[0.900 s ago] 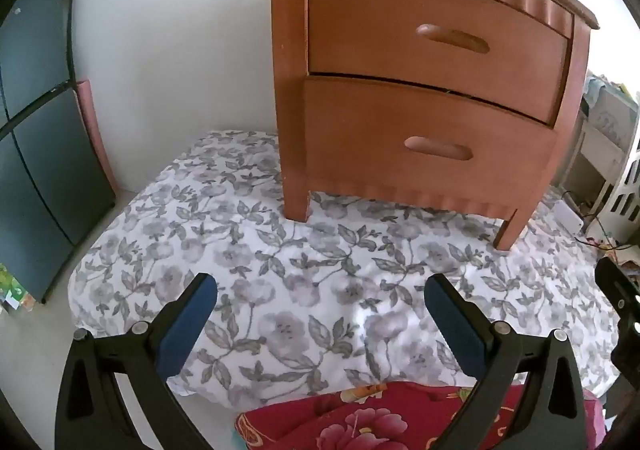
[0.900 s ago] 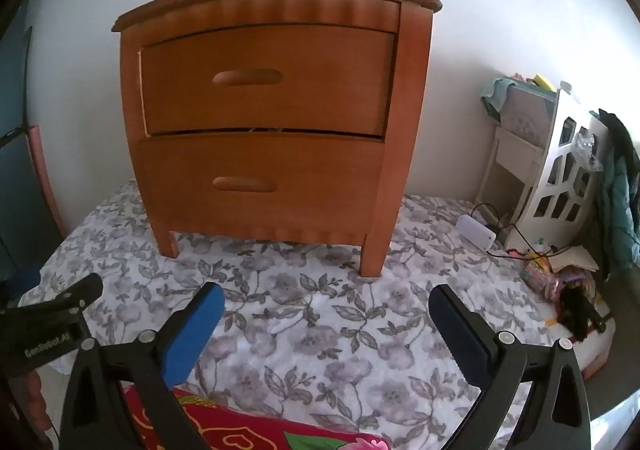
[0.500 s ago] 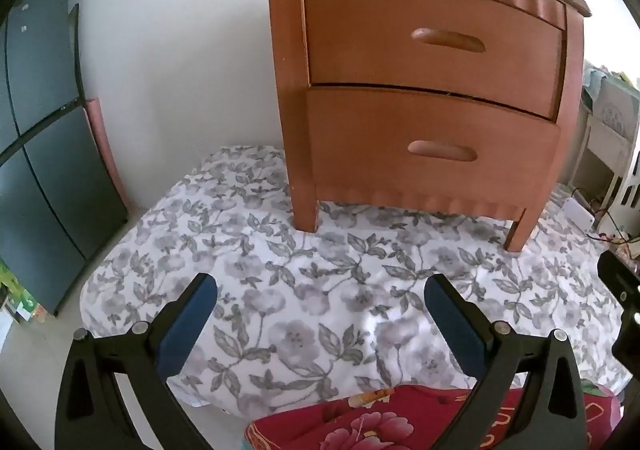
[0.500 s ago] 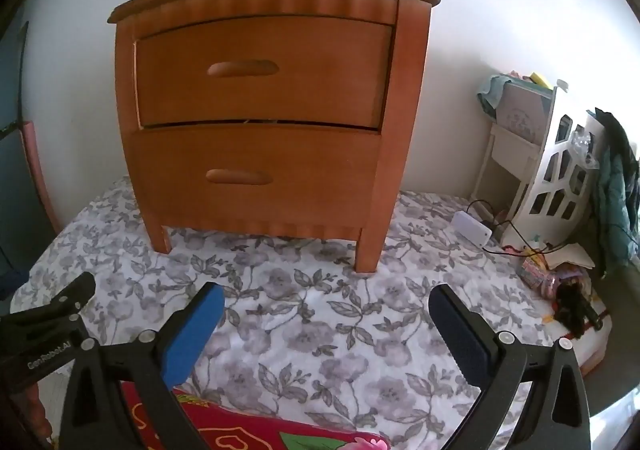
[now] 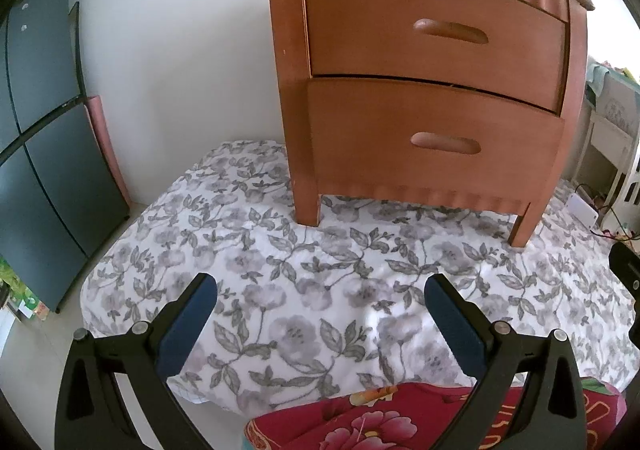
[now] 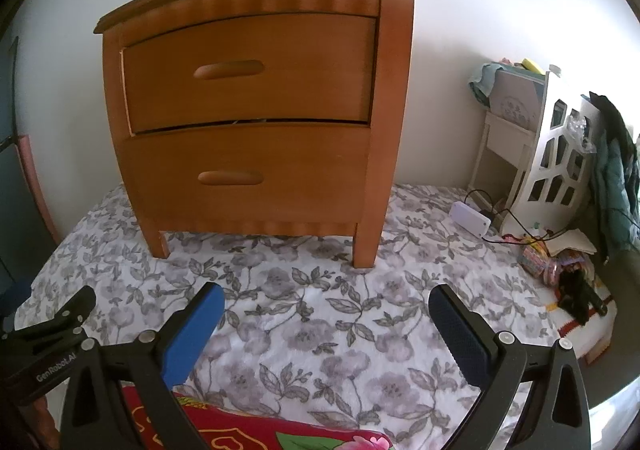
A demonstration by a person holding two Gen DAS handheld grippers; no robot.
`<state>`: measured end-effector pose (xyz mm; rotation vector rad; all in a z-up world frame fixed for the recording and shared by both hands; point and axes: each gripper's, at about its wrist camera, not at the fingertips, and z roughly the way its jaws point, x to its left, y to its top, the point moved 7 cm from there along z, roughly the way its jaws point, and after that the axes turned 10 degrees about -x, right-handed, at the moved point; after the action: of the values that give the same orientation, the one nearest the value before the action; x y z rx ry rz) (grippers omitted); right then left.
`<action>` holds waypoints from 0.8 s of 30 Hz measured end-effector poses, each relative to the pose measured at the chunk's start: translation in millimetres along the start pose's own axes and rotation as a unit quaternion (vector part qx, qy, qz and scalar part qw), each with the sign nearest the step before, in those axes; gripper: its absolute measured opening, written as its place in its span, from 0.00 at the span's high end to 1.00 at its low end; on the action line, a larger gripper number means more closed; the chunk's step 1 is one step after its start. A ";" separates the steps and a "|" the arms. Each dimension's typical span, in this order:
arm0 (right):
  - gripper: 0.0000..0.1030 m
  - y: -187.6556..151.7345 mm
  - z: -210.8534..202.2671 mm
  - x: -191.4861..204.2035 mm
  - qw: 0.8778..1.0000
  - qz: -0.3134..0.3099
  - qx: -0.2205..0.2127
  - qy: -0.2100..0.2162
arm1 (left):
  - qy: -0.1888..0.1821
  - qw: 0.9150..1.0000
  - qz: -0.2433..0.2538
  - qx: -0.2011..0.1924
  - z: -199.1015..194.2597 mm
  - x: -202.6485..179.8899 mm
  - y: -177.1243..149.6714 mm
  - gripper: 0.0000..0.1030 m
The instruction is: Take underwear out of drawer
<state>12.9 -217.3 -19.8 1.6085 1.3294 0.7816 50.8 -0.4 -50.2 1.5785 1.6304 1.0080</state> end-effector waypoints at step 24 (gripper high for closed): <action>0.00 -1.0 1.4 -2.6 1.000 -0.004 0.002 -0.003 | 0.006 1.000 0.003 0.004 1.6 1.4 -6.0 0.00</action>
<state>13.1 -220.2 -21.0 1.6077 1.3331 0.7692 49.0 1.3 -56.1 1.5859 1.6406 1.0177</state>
